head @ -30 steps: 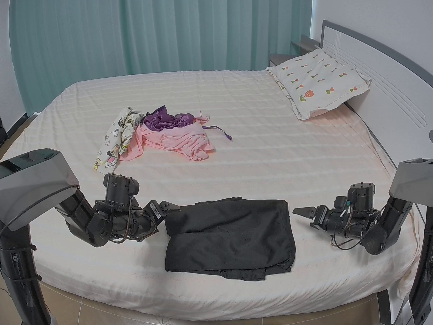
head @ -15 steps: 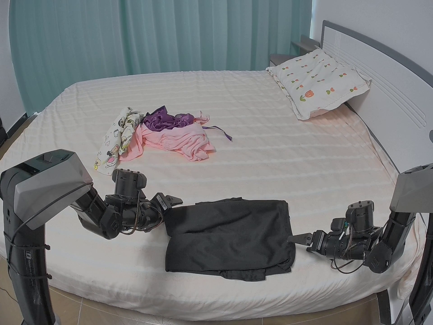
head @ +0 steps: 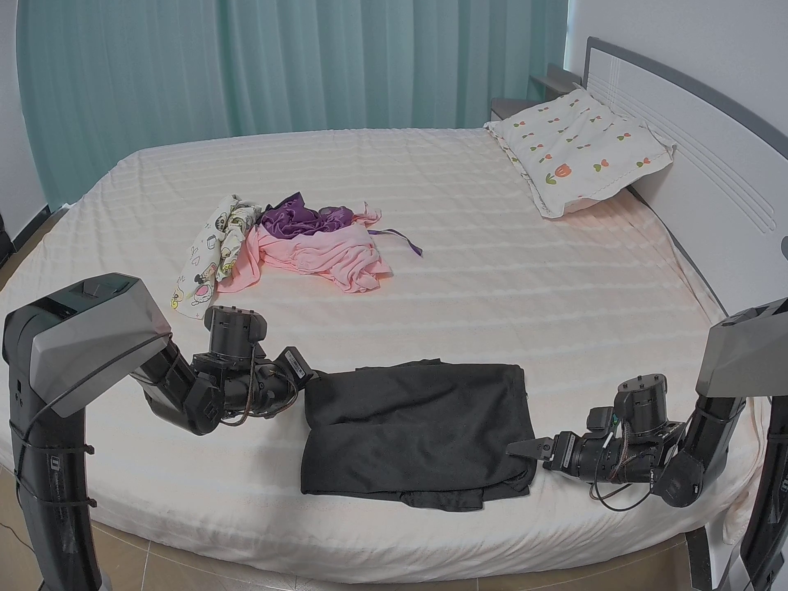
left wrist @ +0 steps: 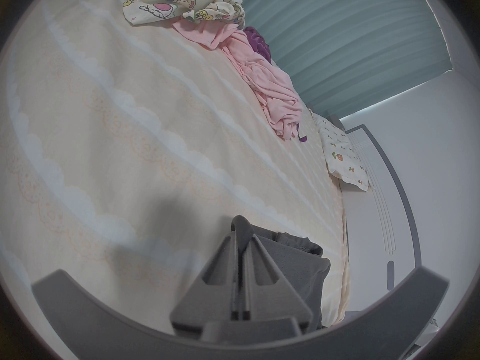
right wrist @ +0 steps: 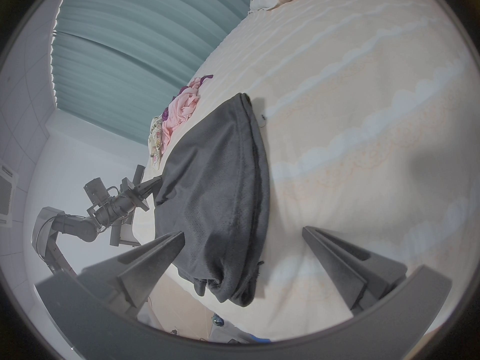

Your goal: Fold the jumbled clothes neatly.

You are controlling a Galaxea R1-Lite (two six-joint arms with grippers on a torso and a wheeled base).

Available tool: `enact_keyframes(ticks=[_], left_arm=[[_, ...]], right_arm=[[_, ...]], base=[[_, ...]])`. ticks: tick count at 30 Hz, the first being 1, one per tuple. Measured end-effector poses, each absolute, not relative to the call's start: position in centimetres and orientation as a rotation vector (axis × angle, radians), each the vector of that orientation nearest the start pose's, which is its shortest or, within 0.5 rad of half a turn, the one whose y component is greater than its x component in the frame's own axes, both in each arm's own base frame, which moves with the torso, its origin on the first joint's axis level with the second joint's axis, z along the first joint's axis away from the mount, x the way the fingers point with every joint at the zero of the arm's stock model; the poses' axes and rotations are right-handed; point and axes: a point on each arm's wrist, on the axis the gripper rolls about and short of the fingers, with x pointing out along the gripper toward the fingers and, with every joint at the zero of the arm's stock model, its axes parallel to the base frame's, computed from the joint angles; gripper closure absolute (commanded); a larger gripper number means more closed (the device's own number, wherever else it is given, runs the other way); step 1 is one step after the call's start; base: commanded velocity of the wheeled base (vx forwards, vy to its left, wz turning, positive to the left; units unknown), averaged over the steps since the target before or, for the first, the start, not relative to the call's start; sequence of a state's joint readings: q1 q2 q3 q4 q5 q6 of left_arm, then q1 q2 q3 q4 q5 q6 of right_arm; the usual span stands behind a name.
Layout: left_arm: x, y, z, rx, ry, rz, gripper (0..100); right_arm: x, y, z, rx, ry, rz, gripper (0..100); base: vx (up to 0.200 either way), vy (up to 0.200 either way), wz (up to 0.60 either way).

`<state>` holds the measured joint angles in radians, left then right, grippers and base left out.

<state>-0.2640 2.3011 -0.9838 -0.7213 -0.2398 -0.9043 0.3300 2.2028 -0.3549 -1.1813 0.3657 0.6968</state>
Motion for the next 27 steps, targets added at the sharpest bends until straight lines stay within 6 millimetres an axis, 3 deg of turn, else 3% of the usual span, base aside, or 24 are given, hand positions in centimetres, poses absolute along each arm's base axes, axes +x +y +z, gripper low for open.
enact_keyframes(ticks=[9,10,27], left_arm=[[38.5,-11.0,1.5,-0.849,0.783,-0.180,100],[38.5,-11.0,1.5,-0.849,0.783,-0.179,100],[38.9,-11.0,1.8,-0.853,0.767,-0.183,100]], right_arm=[[26.4,11.8,-1.3,0.647,0.905,0.448,0],[26.4,11.8,-1.3,0.646,0.908,0.449,100],[24.9,11.4,-1.9,0.623,0.963,0.431,100]], base=[[0.000,0.000,0.00],[0.000,0.000,0.00],[0.000,0.000,0.00]])
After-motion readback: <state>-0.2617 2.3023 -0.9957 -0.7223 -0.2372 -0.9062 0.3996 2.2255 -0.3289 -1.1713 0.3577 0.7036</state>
